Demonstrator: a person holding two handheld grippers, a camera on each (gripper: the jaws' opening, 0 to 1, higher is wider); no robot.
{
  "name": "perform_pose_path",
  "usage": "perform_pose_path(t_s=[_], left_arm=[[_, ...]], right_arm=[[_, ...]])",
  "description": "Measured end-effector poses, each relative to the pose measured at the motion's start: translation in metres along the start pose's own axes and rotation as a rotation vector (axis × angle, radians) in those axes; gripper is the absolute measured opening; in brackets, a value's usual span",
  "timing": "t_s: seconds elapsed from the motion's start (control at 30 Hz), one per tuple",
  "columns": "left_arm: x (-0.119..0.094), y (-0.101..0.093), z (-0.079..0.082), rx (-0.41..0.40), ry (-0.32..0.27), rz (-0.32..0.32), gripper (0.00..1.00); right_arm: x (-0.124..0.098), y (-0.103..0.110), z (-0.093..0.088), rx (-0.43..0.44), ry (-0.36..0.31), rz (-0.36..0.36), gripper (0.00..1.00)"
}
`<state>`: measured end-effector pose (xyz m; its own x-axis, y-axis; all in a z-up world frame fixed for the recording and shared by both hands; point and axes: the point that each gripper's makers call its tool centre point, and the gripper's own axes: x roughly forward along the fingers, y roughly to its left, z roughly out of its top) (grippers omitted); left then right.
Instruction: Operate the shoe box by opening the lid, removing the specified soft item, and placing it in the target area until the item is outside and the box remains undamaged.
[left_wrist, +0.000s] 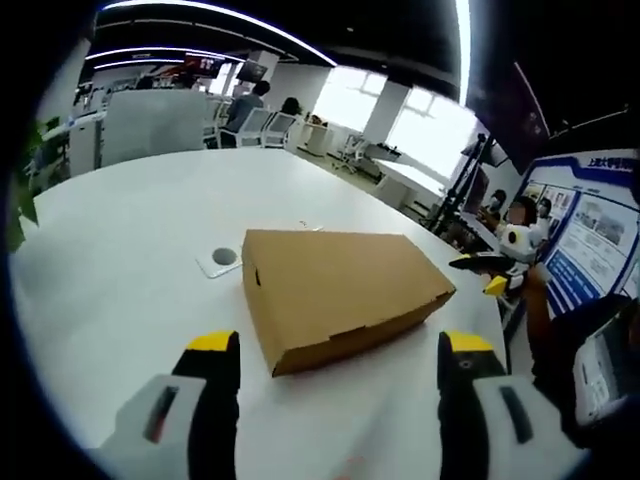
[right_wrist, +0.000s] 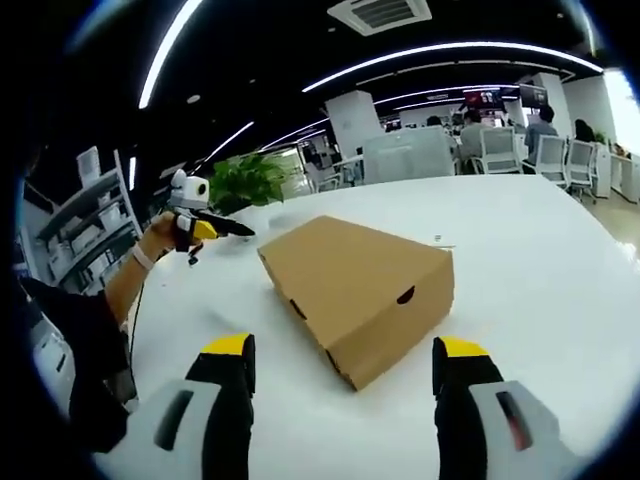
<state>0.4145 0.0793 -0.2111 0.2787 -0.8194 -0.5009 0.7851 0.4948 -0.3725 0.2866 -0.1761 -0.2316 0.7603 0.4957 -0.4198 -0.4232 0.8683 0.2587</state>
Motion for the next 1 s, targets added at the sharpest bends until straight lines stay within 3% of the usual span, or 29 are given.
perform_pose_path(t_s=[0.43, 1.0], left_arm=[[0.02, 0.031, 0.009, -0.043, 0.027, 0.017, 0.86], [0.022, 0.022, 0.01, -0.108, 0.036, -0.021, 0.88]], right_arm=[[0.023, -0.018, 0.012, 0.042, 0.011, 0.048, 0.74], [0.023, -0.023, 0.025, 0.085, -0.033, 0.064, 0.73]])
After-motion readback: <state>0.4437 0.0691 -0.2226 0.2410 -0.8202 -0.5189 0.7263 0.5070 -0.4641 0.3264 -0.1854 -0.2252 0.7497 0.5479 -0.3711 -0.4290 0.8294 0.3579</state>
